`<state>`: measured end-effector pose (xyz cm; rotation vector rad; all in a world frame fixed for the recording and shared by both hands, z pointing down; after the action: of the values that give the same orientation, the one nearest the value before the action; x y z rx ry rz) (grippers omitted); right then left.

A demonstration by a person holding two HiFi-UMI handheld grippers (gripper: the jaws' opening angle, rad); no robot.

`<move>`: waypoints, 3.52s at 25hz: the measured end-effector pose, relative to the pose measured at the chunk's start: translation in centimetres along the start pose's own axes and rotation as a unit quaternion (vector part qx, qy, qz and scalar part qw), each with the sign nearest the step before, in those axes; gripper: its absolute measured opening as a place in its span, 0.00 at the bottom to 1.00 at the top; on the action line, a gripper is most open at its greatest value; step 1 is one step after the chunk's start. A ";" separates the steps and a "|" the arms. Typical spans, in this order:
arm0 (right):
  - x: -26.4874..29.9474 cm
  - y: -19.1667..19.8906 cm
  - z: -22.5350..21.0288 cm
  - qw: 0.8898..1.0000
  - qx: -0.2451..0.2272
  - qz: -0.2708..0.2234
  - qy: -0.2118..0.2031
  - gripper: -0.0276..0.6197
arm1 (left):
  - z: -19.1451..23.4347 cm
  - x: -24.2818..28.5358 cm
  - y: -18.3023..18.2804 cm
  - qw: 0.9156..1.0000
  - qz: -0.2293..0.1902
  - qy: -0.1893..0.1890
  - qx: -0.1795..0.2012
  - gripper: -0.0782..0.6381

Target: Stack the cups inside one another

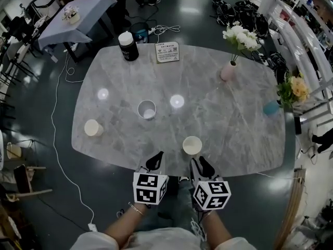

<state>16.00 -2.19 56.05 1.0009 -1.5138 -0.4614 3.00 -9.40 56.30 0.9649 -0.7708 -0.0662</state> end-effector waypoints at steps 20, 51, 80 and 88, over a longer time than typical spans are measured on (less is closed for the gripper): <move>4.6 1.7 -0.5 0.998 -0.059 0.034 0.005 0.39 | 1.6 1.1 2.6 0.999 0.026 -0.015 -0.023 0.10; 7.4 0.4 0.0 0.996 -0.081 0.026 0.009 0.40 | 4.0 1.1 3.2 0.998 0.023 -0.039 -0.050 0.10; 7.7 -7.3 7.6 0.993 -0.104 -0.019 -0.047 0.40 | 7.6 -4.3 -2.9 0.994 -0.056 -0.077 -0.056 0.10; 8.3 -10.1 10.7 0.991 -0.111 -0.035 -0.069 0.40 | 9.3 -5.8 -5.0 0.992 -0.076 -0.089 -0.051 0.10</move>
<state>9.82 -17.08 50.93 0.8638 -1.5156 -0.7450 -5.61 -16.77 52.32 0.9282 -0.8488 -0.3258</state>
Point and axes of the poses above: the fingertips, and each gripper's own axes: x forward along the fingers, z to its left, y out of its underside, the point moved 3 cm from there along -x, backward along the fingers, and after that the axes turned 9 degrees about y, right-handed, at the moved point
